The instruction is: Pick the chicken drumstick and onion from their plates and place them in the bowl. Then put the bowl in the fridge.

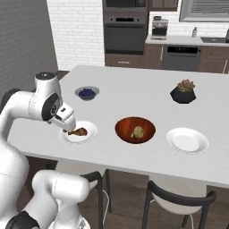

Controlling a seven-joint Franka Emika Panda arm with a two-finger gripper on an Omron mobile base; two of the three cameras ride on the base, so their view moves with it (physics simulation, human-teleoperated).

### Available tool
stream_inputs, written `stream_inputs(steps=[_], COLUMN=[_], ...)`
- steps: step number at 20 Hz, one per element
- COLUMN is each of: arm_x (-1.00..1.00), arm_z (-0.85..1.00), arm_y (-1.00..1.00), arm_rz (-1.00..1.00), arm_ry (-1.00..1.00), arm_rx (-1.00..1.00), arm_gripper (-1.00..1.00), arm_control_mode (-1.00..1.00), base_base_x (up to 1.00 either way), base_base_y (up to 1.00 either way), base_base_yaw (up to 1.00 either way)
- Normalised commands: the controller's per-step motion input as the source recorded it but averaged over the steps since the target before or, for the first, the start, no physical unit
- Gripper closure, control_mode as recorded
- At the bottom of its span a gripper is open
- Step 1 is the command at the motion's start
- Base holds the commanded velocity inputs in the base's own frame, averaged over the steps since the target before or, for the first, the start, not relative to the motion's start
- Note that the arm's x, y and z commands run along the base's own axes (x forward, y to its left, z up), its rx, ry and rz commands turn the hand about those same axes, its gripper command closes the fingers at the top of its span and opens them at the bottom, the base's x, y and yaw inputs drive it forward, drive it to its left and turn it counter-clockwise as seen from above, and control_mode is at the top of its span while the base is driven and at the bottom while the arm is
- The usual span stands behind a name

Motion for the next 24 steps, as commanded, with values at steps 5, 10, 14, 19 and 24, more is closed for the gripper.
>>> stream_inputs(steps=[5, 10, 14, 19, 24], arm_x=[0.78, 0.77, 0.83, 0.7, 0.7], arm_z=[-0.39, -0.37, -0.28, -0.6, -0.42], arm_y=[0.21, -0.32, -0.1, 0.02, 0.05], arm_rz=[-0.51, -0.04, 0.0, -0.05, -0.1], arm_ry=[0.16, 0.07, 0.17, 0.18, 0.16], arm_rx=[0.03, 0.2, 0.11, 0.01, 0.0], arm_gripper=[-1.0, -1.0, -1.0, -1.0, -1.0], arm_control_mode=[-1.0, -1.0, -1.0, -1.0, -1.0], base_base_x=[0.0, 0.0, 0.0, 0.0, 0.0], base_base_y=[0.0, 0.0, 0.0, 0.0, 0.0], base_base_yaw=[0.0, 0.0, 0.0, 0.0, 0.0])
